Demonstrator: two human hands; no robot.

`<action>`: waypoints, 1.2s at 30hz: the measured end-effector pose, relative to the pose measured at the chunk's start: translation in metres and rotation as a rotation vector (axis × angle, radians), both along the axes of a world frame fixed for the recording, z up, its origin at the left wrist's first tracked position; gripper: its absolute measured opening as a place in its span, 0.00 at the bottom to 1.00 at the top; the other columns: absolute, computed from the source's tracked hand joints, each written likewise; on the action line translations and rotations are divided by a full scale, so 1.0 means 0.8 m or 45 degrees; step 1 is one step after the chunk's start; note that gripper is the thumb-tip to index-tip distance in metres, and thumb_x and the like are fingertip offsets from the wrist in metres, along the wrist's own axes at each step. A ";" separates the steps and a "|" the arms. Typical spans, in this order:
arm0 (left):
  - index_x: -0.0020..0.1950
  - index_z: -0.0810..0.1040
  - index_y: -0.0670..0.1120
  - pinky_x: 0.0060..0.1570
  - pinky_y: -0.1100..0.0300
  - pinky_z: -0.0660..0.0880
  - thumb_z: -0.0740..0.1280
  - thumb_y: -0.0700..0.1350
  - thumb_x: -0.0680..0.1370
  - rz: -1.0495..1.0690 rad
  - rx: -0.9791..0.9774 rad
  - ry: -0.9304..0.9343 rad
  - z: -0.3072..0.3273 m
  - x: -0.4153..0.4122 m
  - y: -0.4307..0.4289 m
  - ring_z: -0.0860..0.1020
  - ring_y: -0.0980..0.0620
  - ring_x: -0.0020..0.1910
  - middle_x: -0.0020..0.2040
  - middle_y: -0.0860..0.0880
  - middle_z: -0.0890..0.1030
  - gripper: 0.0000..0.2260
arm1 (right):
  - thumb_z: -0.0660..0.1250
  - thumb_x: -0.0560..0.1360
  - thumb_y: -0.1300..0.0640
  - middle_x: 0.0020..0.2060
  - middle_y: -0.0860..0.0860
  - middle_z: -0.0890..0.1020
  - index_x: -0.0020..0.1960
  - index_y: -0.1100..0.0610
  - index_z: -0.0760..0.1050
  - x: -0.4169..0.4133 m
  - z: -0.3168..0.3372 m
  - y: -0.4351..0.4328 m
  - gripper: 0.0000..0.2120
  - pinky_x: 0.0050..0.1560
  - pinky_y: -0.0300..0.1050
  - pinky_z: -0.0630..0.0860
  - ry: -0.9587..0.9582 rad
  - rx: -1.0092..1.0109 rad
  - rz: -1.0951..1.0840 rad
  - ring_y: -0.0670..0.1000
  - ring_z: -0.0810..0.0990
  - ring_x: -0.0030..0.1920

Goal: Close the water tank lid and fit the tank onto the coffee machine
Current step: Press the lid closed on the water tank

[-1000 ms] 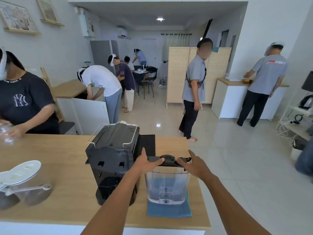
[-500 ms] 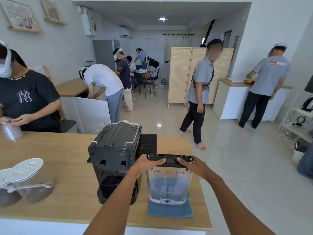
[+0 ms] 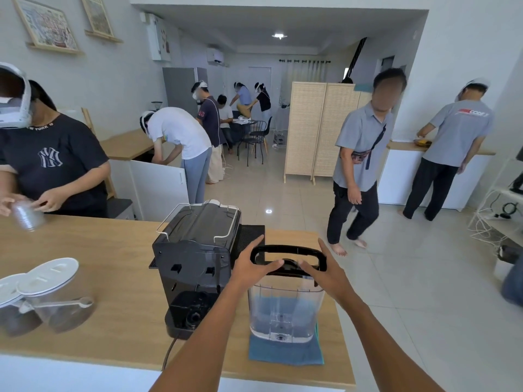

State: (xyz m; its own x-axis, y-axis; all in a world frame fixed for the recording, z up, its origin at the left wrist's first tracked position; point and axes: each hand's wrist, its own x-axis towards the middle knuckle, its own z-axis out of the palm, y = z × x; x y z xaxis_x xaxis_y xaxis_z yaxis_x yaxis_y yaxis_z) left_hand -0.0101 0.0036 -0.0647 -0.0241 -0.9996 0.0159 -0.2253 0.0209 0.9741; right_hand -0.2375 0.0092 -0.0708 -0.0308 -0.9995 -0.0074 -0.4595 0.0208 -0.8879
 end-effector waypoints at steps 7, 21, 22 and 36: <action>0.74 0.71 0.61 0.72 0.52 0.64 0.65 0.69 0.74 0.168 -0.030 0.106 0.007 -0.017 0.003 0.66 0.50 0.76 0.75 0.53 0.72 0.30 | 0.54 0.65 0.20 0.59 0.52 0.77 0.80 0.39 0.59 0.016 0.009 0.005 0.47 0.70 0.53 0.71 -0.157 0.005 -0.140 0.58 0.76 0.68; 0.77 0.63 0.65 0.75 0.48 0.60 0.67 0.64 0.76 0.063 0.041 0.024 -0.010 -0.001 0.014 0.63 0.47 0.79 0.79 0.51 0.67 0.30 | 0.61 0.74 0.29 0.78 0.47 0.67 0.80 0.36 0.58 0.008 -0.001 0.027 0.37 0.73 0.50 0.63 -0.204 -0.047 -0.052 0.53 0.66 0.77; 0.77 0.63 0.66 0.75 0.47 0.61 0.67 0.66 0.74 0.043 0.042 -0.003 -0.012 0.002 0.016 0.63 0.47 0.78 0.79 0.51 0.66 0.32 | 0.60 0.71 0.26 0.79 0.47 0.65 0.80 0.35 0.56 0.007 -0.004 0.030 0.40 0.73 0.49 0.62 -0.184 -0.045 -0.041 0.53 0.65 0.78; 0.79 0.48 0.68 0.73 0.46 0.63 0.69 0.67 0.74 -0.194 -0.074 -0.448 -0.038 0.015 0.047 0.60 0.49 0.79 0.80 0.51 0.63 0.41 | 0.62 0.67 0.24 0.76 0.48 0.70 0.82 0.38 0.47 0.003 -0.038 0.050 0.49 0.71 0.56 0.72 0.176 -0.184 0.170 0.53 0.70 0.73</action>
State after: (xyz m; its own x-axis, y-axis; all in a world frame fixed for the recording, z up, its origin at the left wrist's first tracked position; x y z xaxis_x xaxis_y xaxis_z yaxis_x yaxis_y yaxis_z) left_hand 0.0023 0.0408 -0.0950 -0.1862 -0.9818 0.0367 -0.5359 0.1327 0.8338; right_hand -0.2352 0.0490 -0.1010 0.1107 -0.9852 0.1307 -0.5673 -0.1706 -0.8057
